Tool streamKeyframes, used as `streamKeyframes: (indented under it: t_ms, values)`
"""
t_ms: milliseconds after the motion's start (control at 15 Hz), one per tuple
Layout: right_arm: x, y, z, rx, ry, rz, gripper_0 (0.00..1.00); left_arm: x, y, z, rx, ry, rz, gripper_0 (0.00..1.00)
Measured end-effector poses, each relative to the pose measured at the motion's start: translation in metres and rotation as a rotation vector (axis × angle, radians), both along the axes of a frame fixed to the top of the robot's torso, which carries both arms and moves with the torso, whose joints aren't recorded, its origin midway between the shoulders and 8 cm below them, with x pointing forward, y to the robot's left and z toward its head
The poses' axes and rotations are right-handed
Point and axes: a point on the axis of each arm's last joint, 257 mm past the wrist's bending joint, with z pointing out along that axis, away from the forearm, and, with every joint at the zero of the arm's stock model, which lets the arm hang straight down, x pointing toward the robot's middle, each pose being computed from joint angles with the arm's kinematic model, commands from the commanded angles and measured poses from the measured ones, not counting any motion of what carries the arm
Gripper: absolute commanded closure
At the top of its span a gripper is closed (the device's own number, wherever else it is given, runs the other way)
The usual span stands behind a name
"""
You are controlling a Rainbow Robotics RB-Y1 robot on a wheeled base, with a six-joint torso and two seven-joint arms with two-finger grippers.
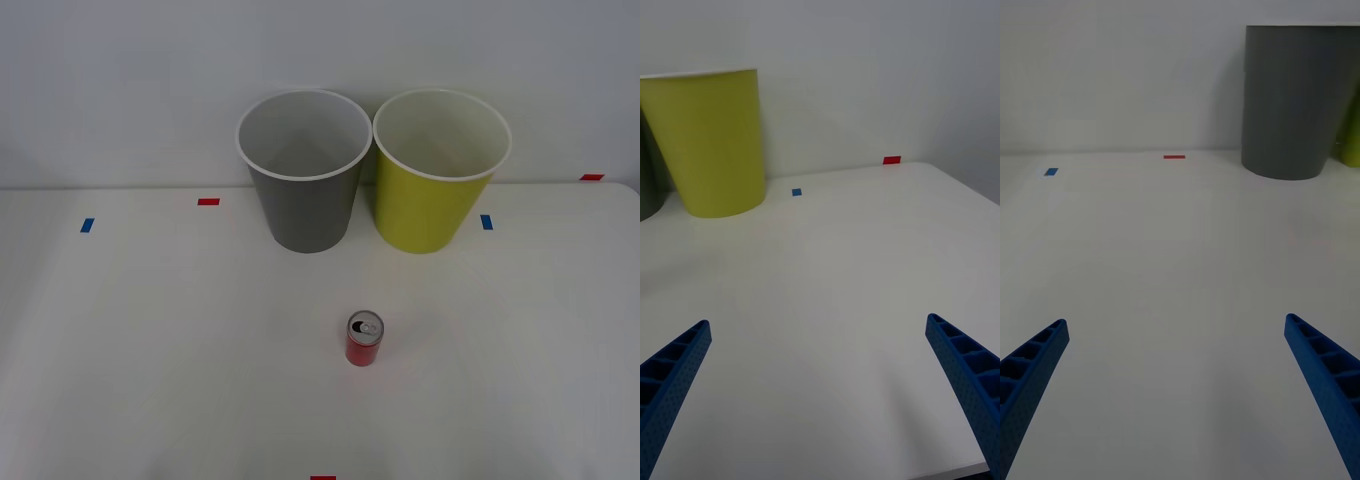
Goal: Put cans in the gray bin and PET bottles in the light green bin.
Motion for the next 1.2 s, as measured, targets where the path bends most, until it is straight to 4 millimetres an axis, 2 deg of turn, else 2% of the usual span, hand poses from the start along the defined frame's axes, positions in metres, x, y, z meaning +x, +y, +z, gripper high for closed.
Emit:
streamKeyframes:
  t_ms: [267, 600, 1067, 1200]
  values:
    - [0.000, 0.000, 0.000, 0.000, 0.000, 0.000, 0.00, 0.043, -0.014, 0.009, 0.050, -0.054, -0.136, 0.00]
    - [0.000, 0.000, 0.000, 0.000, 0.000, 0.000, 0.00, 0.088, -0.053, 0.005, 0.068, -0.095, -0.336, 0.00]
    - [0.000, 0.000, 0.000, 0.000, 0.000, 0.000, 0.00, 0.127, -0.124, 0.010, 0.067, -0.142, -0.556, 0.00]
    - [0.000, 0.000, 0.000, 0.000, 0.000, 0.000, 0.00, 0.136, -0.140, 0.005, 0.072, -0.146, -0.604, 0.00]
